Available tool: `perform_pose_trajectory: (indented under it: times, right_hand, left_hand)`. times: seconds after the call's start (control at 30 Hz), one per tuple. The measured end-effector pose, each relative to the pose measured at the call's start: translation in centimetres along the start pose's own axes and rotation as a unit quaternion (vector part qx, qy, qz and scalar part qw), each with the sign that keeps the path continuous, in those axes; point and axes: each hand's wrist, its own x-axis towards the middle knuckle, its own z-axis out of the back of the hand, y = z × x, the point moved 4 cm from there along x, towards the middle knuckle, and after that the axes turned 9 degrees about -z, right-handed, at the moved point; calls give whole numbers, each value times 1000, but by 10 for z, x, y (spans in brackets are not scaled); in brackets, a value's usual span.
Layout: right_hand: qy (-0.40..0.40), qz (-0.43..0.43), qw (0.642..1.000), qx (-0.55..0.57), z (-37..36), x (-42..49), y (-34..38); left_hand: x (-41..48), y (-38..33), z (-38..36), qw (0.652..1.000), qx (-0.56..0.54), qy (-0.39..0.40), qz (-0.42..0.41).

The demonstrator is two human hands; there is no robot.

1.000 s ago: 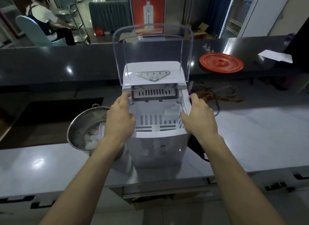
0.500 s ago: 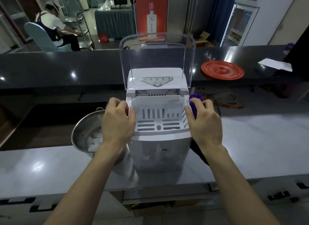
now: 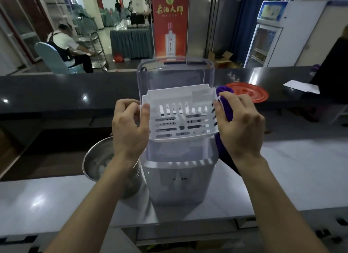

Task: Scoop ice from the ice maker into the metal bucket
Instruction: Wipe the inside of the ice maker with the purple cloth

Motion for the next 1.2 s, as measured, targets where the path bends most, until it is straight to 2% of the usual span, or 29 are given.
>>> perform_pose_trajectory:
  times: [0.33,0.53,0.6,0.67,0.73,0.8,0.9,0.97,1.07,1.2]
  right_hand:
    - [22,1,1000,-1,-2,10,3]
    - [70,-48,996,37,1,11,4]
    - [135,-107,981,86,5,14,1]
    - [235,-220,939,119,8,16,-11]
    - [290,-296,899,141,12,14,-24]
    - [267,-340,885,174,17,13,-36]
    - [169,-372,875,259,28,13,-46]
    - [87,-364,872,316,40,19,-43]
    - [-18,-291,884,366,54,34,-25]
    - [-86,-90,947,297,54,46,20]
  left_hand:
    - [5,3,0,999,-50,-14,1]
    - [8,2,-1,997,-69,-37,21]
    - [10,3,-1,996,-73,-41,25]
    - [12,5,1,996,-71,-45,30]
    - [13,9,2,996,-69,-45,32]
    - [13,11,3,996,-68,-45,35]
    - [12,15,3,995,-70,-50,44]
    - [14,15,3,995,-72,-53,46]
    - [17,8,2,996,-66,-54,38]
    - [19,2,-2,996,-71,-47,12]
